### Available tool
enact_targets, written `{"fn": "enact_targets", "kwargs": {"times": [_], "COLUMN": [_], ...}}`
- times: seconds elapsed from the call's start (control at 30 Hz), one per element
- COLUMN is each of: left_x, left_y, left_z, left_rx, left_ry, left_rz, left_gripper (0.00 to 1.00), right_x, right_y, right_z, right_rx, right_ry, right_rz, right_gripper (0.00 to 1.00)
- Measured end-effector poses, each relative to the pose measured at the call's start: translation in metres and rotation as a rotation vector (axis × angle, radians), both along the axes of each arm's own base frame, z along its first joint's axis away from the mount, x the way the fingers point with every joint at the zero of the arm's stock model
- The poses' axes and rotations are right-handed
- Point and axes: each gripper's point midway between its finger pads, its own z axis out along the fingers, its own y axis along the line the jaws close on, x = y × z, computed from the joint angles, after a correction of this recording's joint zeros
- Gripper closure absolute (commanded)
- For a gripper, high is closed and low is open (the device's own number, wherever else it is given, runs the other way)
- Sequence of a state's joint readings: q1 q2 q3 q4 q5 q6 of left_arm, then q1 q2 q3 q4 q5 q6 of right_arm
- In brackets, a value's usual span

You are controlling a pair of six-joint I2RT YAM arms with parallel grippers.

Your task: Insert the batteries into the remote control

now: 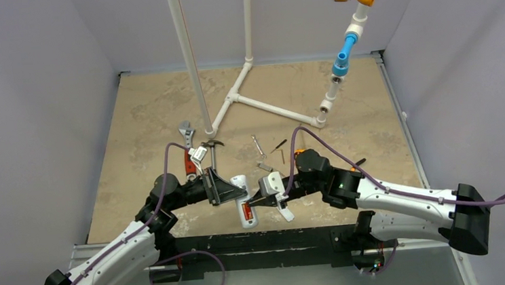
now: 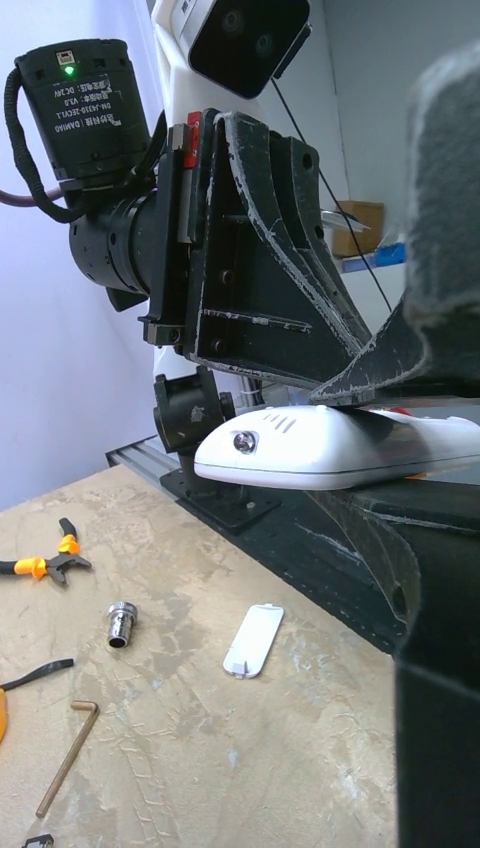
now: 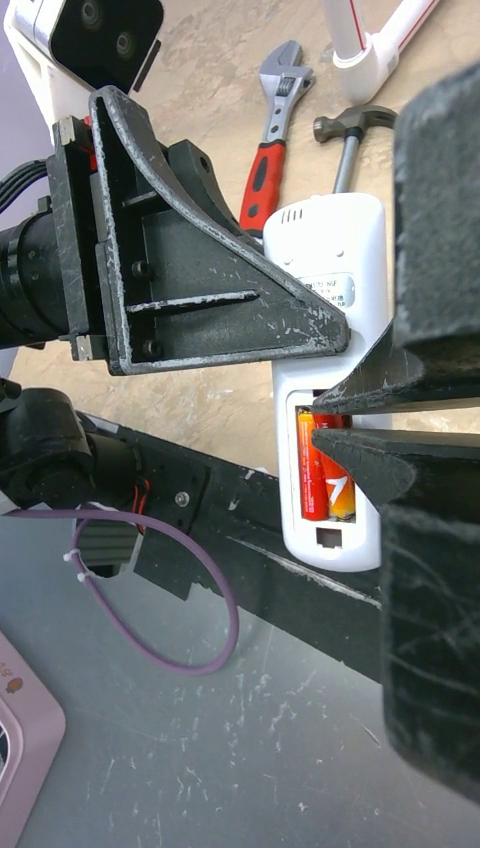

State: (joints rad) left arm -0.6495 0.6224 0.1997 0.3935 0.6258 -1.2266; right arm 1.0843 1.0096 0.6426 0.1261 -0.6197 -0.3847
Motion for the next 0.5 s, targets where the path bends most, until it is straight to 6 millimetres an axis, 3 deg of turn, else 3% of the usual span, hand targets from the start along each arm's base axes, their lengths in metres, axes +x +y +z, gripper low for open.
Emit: {"fn": "enact_targets", "kwargs": {"times": [0.5], "left_x": [-0.0004], "left_y": [0.0004], "left_z": [-0.0075], "left_rx": [0.026], "left_ry": [0.013], "left_rz": [-0.001], "left_gripper": [1.00], "right_x": [-0.0012], "right_y": [0.0035], "right_z": [-0.0075], "right_rx": [-0.092], "right_ry": [-0.010], "right_rz": [0.007], "right_gripper": [0.97]}}
